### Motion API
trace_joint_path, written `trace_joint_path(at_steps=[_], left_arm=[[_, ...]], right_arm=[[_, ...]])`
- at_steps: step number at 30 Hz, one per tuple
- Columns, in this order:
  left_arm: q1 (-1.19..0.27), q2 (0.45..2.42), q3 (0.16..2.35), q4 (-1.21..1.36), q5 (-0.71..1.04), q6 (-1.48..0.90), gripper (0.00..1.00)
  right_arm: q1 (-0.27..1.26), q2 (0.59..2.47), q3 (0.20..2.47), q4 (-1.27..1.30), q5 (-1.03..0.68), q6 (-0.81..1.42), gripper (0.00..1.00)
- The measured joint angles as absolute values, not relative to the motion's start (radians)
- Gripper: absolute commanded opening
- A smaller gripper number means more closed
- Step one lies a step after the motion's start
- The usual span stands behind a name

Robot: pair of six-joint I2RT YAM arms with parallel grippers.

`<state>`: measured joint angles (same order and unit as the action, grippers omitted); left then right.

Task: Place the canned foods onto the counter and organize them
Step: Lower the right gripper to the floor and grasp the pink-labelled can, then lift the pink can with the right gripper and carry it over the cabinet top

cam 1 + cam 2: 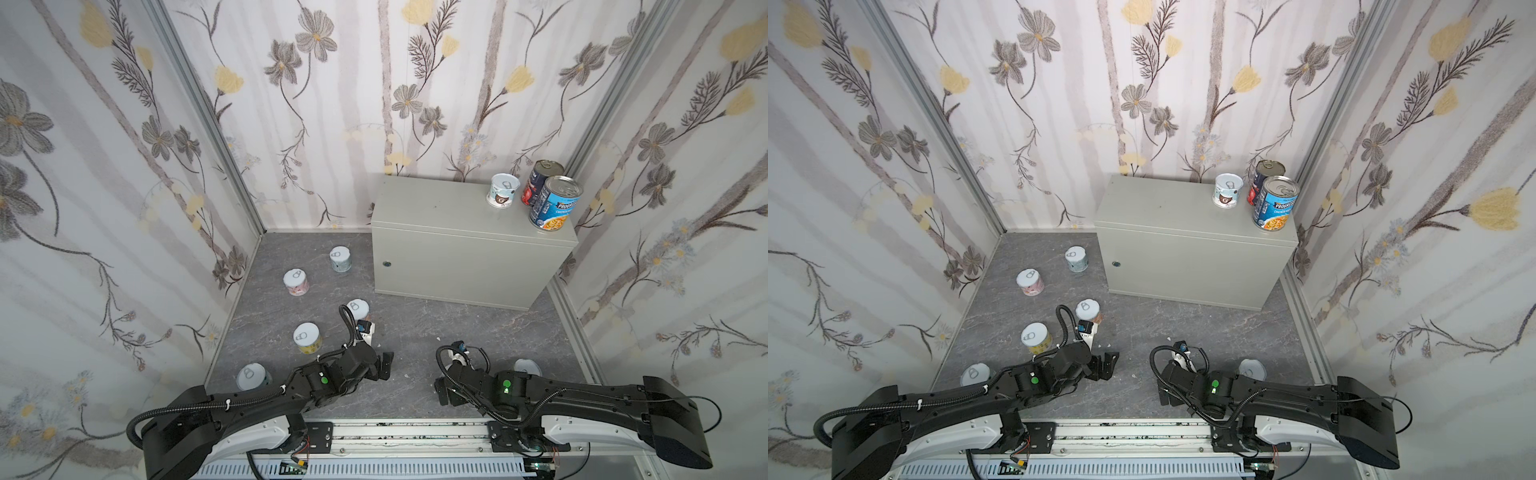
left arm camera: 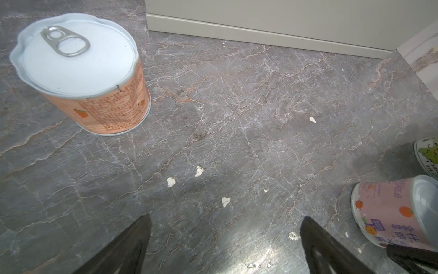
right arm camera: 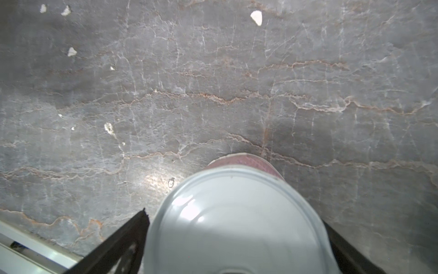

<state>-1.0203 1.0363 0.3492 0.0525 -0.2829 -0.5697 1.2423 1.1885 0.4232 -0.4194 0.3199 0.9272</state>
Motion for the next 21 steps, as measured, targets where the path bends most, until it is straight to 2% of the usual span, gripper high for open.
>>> trace_joint_path(at_steps=[7, 15, 21], left_arm=[[-1.02, 1.042, 0.346, 0.064, -0.283, -0.569, 1.0], [-1.02, 1.022, 0.333, 0.07, -0.283, -0.569, 1.0], [-1.021, 0.999, 0.332, 0.07, -0.283, -0.569, 1.0]], right_arm=[[1.245, 1.237, 0.418, -0.383, 0.325, 0.941, 0.89], [1.246, 1.255, 0.418, -0.371, 0.344, 0.942, 0.72], [1.248, 1.253, 0.445, -0.398, 0.342, 0.941, 0.7]])
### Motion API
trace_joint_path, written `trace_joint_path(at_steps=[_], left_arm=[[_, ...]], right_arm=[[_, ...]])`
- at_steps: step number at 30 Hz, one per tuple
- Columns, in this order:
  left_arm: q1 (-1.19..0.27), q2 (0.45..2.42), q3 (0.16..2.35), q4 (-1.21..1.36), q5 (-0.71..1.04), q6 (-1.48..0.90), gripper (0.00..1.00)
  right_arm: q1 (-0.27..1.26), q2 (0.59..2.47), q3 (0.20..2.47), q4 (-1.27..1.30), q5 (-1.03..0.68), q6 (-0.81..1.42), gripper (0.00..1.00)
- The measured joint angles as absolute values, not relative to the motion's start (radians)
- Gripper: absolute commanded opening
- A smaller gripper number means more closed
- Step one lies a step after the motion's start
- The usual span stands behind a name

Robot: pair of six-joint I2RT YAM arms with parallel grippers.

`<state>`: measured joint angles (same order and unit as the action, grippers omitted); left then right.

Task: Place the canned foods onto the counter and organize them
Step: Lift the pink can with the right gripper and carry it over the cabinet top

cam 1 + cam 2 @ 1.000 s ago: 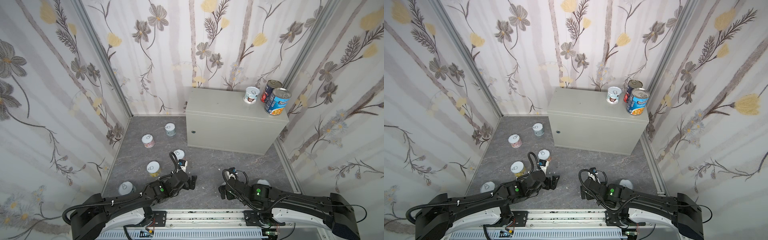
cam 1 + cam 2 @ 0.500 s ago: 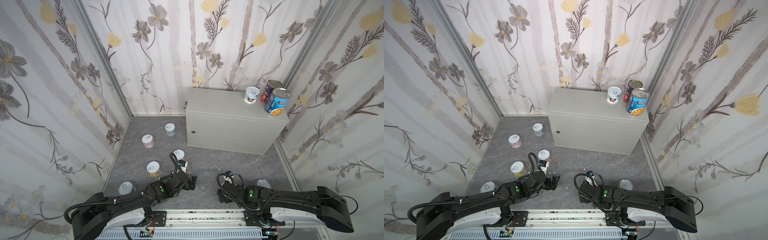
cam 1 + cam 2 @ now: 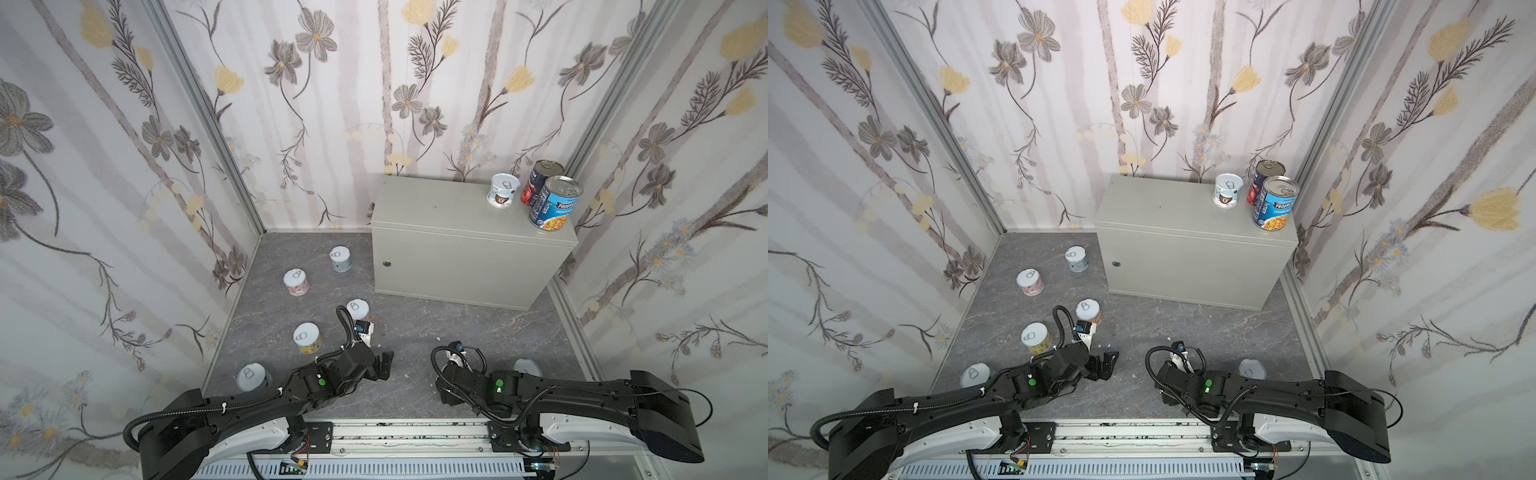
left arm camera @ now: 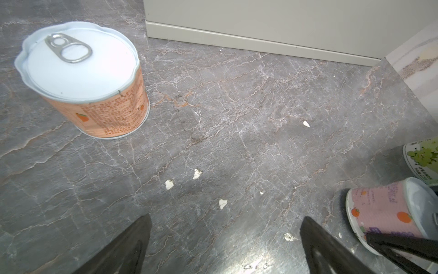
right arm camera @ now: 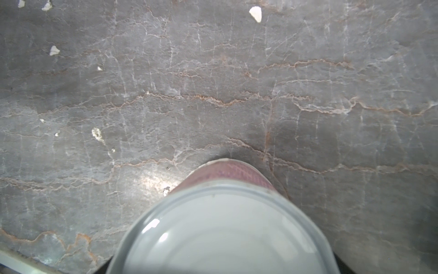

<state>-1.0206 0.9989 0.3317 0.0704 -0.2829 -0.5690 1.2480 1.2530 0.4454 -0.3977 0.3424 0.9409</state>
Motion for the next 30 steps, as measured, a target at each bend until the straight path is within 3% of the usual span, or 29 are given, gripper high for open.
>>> trace_joint_path(at_steps=[19, 30], left_arm=[[-1.021, 0.896, 0.55, -0.074, -0.284, -0.511, 1.0], [-1.02, 0.888, 0.775, -0.218, -0.327, -0.415, 1.0]], right_arm=[[1.24, 1.151, 0.699, -0.605, 0.434, 0.85, 0.7], [1.137, 1.1, 0.898, -0.744, 0.477, 0.73, 0.7]])
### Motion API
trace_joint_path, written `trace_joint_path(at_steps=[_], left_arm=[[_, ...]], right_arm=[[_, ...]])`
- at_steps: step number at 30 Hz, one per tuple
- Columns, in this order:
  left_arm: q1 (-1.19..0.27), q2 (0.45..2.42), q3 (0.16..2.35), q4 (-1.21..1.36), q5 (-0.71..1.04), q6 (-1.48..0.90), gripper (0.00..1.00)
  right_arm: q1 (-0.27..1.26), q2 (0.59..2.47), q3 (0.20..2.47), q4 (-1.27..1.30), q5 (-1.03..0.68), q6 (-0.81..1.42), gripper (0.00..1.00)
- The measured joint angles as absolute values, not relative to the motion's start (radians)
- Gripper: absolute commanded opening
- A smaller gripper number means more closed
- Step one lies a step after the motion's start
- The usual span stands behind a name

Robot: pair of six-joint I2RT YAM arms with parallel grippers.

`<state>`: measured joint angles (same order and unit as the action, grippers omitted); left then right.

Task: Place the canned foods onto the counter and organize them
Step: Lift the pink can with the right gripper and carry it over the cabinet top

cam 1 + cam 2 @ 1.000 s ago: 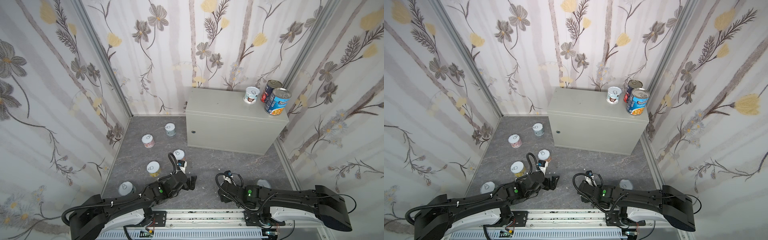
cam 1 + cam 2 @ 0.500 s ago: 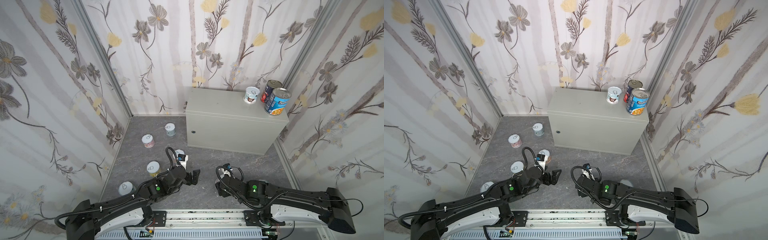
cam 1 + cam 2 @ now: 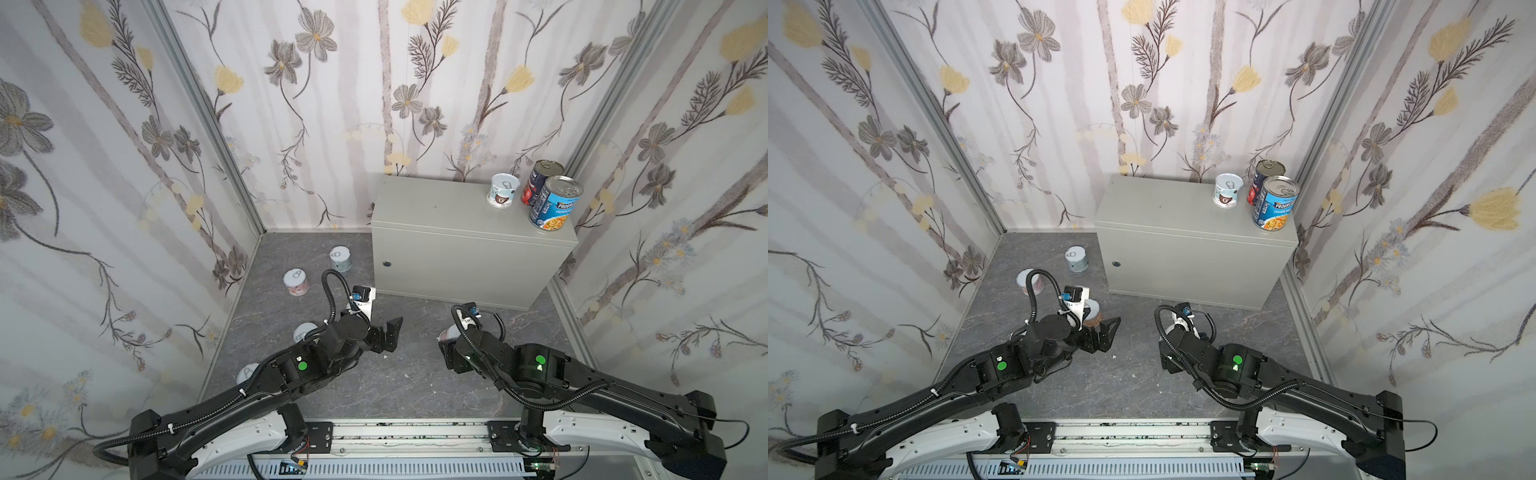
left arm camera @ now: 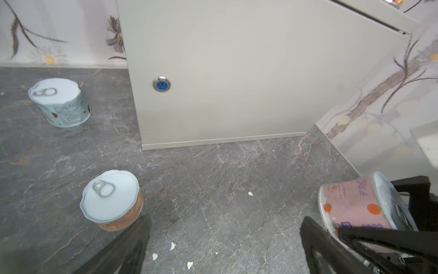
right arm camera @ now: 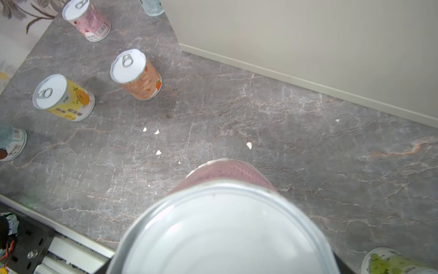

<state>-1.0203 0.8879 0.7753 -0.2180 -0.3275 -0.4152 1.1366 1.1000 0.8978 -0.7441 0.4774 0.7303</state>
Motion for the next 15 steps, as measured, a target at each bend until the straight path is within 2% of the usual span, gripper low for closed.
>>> trace_joint_path(at_steps=[15], left_arm=[[-1.02, 0.962, 1.045, -0.323, -0.359, -0.266, 1.0]], right_arm=[[0.847, 1.146, 1.277, -0.84, 0.476, 0.443, 0.7]])
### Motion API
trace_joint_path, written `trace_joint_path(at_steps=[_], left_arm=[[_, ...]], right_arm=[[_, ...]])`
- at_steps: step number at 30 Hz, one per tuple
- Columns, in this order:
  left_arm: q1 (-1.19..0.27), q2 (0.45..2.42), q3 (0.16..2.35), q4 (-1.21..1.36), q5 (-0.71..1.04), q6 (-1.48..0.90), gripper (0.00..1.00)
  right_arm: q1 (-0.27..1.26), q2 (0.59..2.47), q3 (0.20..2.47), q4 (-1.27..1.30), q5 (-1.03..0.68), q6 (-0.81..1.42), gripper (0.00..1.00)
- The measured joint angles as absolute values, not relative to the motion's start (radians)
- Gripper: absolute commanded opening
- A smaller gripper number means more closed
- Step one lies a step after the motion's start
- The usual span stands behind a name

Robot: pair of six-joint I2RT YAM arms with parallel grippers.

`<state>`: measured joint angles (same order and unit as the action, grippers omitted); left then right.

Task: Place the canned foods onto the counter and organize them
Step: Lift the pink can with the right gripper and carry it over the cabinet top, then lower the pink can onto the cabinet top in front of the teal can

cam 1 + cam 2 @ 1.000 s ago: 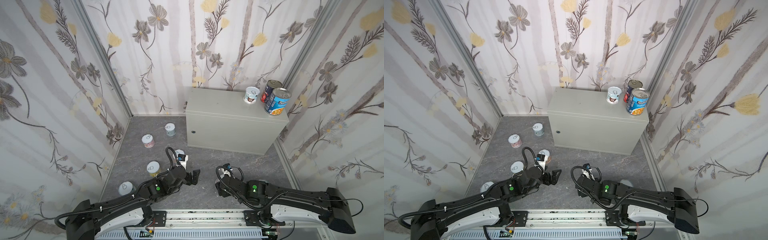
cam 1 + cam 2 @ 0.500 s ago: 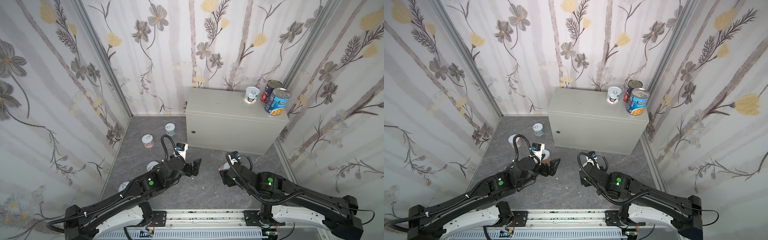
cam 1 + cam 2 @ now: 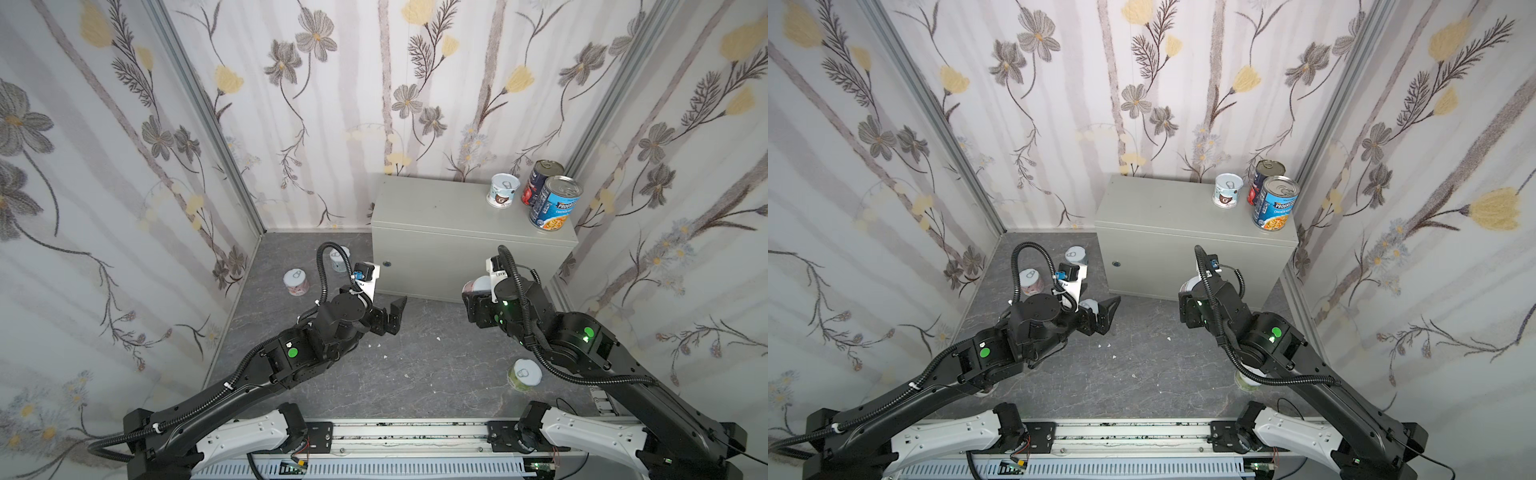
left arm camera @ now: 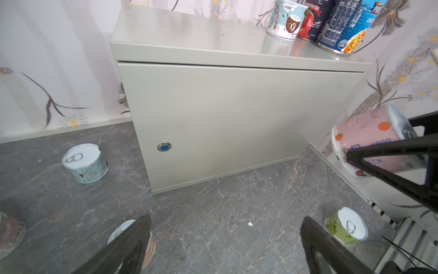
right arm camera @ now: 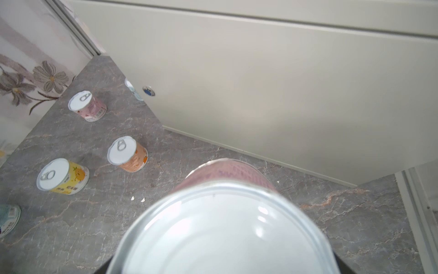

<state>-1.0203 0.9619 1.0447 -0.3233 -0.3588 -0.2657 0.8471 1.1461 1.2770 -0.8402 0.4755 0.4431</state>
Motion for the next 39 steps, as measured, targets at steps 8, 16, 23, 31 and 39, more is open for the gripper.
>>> trace_joint_path(at_steps=[8, 16, 23, 31, 39], left_arm=[[-0.984, 1.028, 1.197, -0.351, -0.361, -0.185, 1.0], [-0.908, 1.125, 1.328, -0.364, -0.287, -0.158, 1.0], [-0.881, 1.187, 1.39, -0.363, -0.256, -0.149, 1.0], [-0.862, 1.228, 1.397, -0.345, -0.214, -0.137, 1.0], [-0.844, 1.232, 1.362, -0.319, -0.197, -0.134, 1.0]], right_arm=[[0.701, 1.22, 1.494, -0.869, 0.452, 0.336, 0.7], [0.507, 1.301, 1.645, -0.884, 0.373, 0.269, 0.69], [0.384, 1.402, 1.753, -0.885, 0.262, 0.244, 0.69], [0.298, 1.553, 1.93, -0.906, 0.187, 0.215, 0.69], [0.268, 1.655, 1.983, -0.958, 0.136, 0.18, 0.69]])
